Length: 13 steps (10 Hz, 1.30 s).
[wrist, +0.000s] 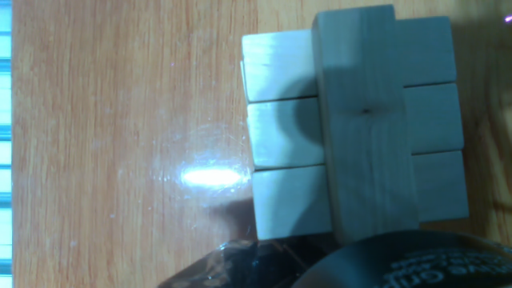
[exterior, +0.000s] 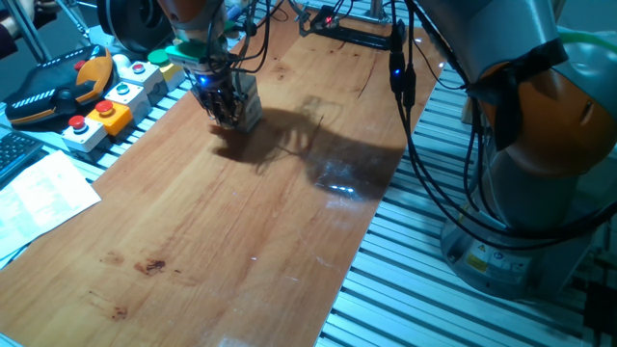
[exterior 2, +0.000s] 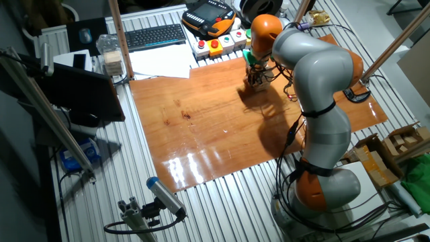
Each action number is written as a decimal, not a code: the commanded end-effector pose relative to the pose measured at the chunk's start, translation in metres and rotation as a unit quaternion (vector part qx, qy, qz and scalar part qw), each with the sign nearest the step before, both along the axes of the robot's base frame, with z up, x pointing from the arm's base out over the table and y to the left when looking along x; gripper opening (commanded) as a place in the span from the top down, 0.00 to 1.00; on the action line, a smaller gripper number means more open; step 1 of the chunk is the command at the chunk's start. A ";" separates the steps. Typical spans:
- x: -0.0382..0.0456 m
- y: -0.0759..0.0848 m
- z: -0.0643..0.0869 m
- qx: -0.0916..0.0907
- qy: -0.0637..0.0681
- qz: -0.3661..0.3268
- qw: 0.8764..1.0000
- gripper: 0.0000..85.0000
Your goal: Play Jenga
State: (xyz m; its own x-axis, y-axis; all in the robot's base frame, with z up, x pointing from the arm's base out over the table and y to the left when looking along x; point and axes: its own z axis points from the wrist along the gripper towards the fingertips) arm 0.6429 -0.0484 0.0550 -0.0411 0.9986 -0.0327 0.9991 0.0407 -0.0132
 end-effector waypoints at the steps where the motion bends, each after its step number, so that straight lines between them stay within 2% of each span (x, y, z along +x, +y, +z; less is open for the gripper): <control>1: 0.0000 0.000 0.000 -0.001 0.000 0.000 1.000 0.99; 13: 0.0002 0.003 -0.001 -0.003 0.000 0.003 1.000 0.99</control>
State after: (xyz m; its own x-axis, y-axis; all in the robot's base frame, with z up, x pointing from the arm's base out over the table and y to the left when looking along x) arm 0.6431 -0.0451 0.0544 -0.0466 0.9981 -0.0393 0.9988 0.0461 -0.0136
